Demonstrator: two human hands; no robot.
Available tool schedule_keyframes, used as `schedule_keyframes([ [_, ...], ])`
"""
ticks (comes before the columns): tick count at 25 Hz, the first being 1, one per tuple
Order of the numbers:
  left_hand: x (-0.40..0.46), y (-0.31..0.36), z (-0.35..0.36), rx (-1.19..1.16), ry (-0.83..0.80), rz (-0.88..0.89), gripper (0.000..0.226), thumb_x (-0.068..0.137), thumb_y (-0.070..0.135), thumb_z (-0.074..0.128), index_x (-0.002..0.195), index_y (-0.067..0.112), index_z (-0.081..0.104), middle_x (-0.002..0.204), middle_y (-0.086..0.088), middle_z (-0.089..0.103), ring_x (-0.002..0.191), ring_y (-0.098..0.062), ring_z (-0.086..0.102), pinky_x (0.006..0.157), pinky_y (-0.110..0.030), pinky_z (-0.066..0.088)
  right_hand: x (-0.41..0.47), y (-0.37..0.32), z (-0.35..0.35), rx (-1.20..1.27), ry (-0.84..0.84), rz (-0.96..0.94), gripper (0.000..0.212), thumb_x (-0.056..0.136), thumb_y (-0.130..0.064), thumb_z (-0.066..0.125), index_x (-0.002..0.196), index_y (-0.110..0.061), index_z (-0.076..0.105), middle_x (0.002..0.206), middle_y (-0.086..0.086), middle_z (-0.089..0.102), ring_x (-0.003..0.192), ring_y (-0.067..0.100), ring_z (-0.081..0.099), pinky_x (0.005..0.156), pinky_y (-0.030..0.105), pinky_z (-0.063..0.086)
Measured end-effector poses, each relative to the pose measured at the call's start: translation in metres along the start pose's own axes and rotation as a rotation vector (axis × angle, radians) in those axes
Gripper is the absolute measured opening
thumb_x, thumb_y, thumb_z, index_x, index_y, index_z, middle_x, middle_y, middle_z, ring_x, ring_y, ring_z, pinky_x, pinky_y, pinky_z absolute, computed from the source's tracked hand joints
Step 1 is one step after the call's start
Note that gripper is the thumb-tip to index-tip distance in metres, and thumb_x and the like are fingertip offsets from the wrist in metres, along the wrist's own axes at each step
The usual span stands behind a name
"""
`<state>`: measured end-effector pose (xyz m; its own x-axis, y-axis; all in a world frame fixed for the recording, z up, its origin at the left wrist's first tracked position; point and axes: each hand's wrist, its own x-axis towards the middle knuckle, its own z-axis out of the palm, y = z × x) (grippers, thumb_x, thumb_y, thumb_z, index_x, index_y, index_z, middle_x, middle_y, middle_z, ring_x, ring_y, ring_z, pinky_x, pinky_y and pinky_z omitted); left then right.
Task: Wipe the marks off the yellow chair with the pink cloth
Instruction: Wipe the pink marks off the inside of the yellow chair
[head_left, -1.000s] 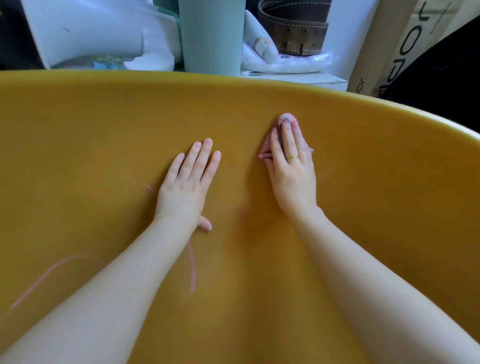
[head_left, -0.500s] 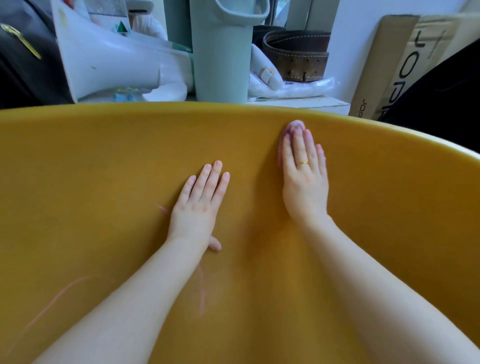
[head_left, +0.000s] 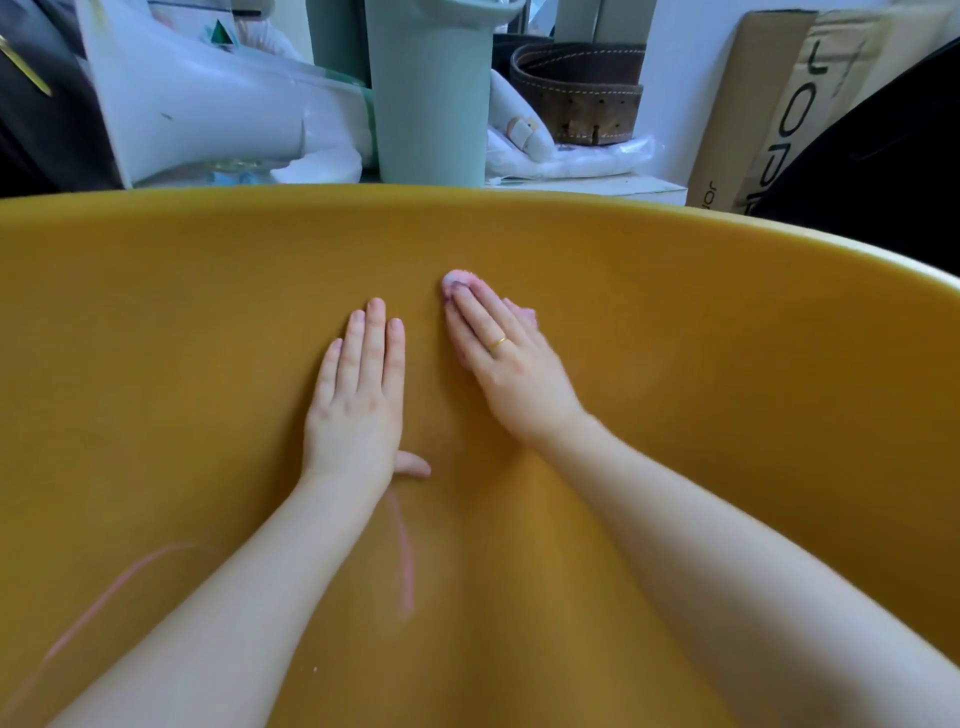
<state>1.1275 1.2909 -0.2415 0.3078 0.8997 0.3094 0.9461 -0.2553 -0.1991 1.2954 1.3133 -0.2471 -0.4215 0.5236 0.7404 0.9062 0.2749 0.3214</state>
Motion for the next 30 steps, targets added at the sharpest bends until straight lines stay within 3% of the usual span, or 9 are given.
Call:
schedule_keyframes([
  [5, -0.001, 0.0, 0.003, -0.024, -0.038, -0.004, 0.14, 0.062, 0.071, 0.063, 0.122, 0.003, -0.044, 0.13, -0.015, -0.051, 0.142, -0.03, -0.022, 0.114, -0.035, -0.011, -0.029, 0.095, -0.038, -0.215, 0.023, 0.048, 0.042, 0.089, 0.0, 0.042, 0.129, -0.01, 0.05, 0.136, 0.009, 0.05, 0.127, 0.033, 0.04, 0.104, 0.047, 0.033],
  [7, 0.0, 0.002, 0.004, -0.033, -0.047, -0.014, 0.14, 0.062, 0.07, 0.064, 0.122, 0.002, -0.043, 0.126, -0.015, -0.052, 0.142, -0.03, -0.022, 0.115, -0.035, -0.01, -0.032, 0.083, -0.029, -0.067, 0.066, 0.208, 0.043, 0.087, -0.007, 0.043, 0.13, -0.004, 0.047, 0.137, 0.015, 0.048, 0.13, 0.036, 0.035, 0.106, 0.05, 0.03],
  [10, 0.0, 0.003, 0.002, -0.033, -0.045, -0.028, 0.141, 0.061, 0.067, 0.066, 0.125, 0.001, -0.041, 0.144, -0.017, -0.04, 0.142, -0.031, -0.021, 0.115, -0.036, -0.009, -0.03, 0.026, -0.008, 0.185, 0.057, 0.399, 0.047, 0.087, -0.024, 0.049, 0.127, 0.001, 0.051, 0.137, 0.017, 0.047, 0.131, 0.036, 0.031, 0.108, 0.039, 0.019],
  [13, -0.002, 0.005, 0.001, -0.018, -0.055, -0.042, 0.142, 0.062, 0.066, 0.067, 0.13, 0.0, -0.039, 0.149, -0.019, -0.032, 0.142, -0.031, -0.021, 0.116, -0.036, -0.008, -0.041, -0.001, 0.003, 0.227, -0.071, 0.298, 0.039, 0.09, -0.012, 0.042, 0.128, -0.003, 0.052, 0.136, 0.016, 0.049, 0.13, 0.035, 0.037, 0.108, 0.04, 0.026],
  [15, -0.002, 0.005, 0.0, -0.013, -0.058, -0.045, 0.141, 0.062, 0.067, 0.067, 0.127, 0.001, -0.04, 0.149, -0.019, -0.032, 0.142, -0.03, -0.021, 0.116, -0.036, -0.009, -0.047, 0.023, -0.005, 0.187, -0.148, 0.105, 0.04, 0.091, -0.008, 0.038, 0.129, -0.007, 0.05, 0.136, 0.013, 0.05, 0.129, 0.035, 0.037, 0.112, 0.032, 0.017],
  [17, -0.002, 0.005, 0.0, -0.008, -0.059, -0.046, 0.141, 0.062, 0.068, 0.066, 0.124, 0.002, -0.041, 0.15, -0.019, -0.032, 0.143, -0.03, -0.02, 0.116, -0.035, -0.009, -0.05, 0.061, -0.02, 0.023, -0.092, 0.0, 0.039, 0.089, -0.007, 0.039, 0.125, -0.008, 0.054, 0.131, 0.012, 0.055, 0.123, 0.038, 0.044, 0.108, 0.04, 0.028],
  [22, -0.001, 0.006, 0.003, -0.005, -0.064, -0.055, 0.141, 0.061, 0.068, 0.066, 0.124, 0.002, -0.043, 0.149, -0.018, -0.032, 0.142, -0.029, -0.022, 0.115, -0.035, -0.011, -0.049, 0.071, -0.028, -0.088, 0.067, 0.297, 0.047, 0.084, 0.005, 0.031, 0.125, 0.001, 0.053, 0.133, 0.018, 0.051, 0.125, 0.042, 0.04, 0.101, 0.053, 0.032],
  [27, 0.0, 0.007, 0.003, -0.009, -0.059, -0.057, 0.142, 0.06, 0.064, 0.069, 0.139, 0.002, -0.031, 0.15, -0.018, -0.031, 0.143, -0.029, -0.021, 0.115, -0.036, -0.01, -0.062, -0.017, 0.001, 0.105, -0.169, 0.263, 0.059, 0.089, -0.041, 0.04, 0.14, -0.012, 0.035, 0.146, 0.015, 0.035, 0.137, 0.031, 0.016, 0.107, 0.042, 0.015],
  [30, -0.001, 0.008, 0.0, -0.013, -0.07, -0.06, 0.143, 0.06, 0.064, 0.07, 0.135, 0.002, -0.035, 0.15, -0.017, -0.031, 0.142, -0.029, -0.022, 0.115, -0.035, -0.01, -0.068, -0.015, -0.004, -0.013, -0.212, 0.185, 0.069, 0.086, -0.049, 0.038, 0.142, -0.011, 0.027, 0.146, 0.008, 0.038, 0.137, 0.024, 0.025, 0.109, 0.037, 0.017],
])
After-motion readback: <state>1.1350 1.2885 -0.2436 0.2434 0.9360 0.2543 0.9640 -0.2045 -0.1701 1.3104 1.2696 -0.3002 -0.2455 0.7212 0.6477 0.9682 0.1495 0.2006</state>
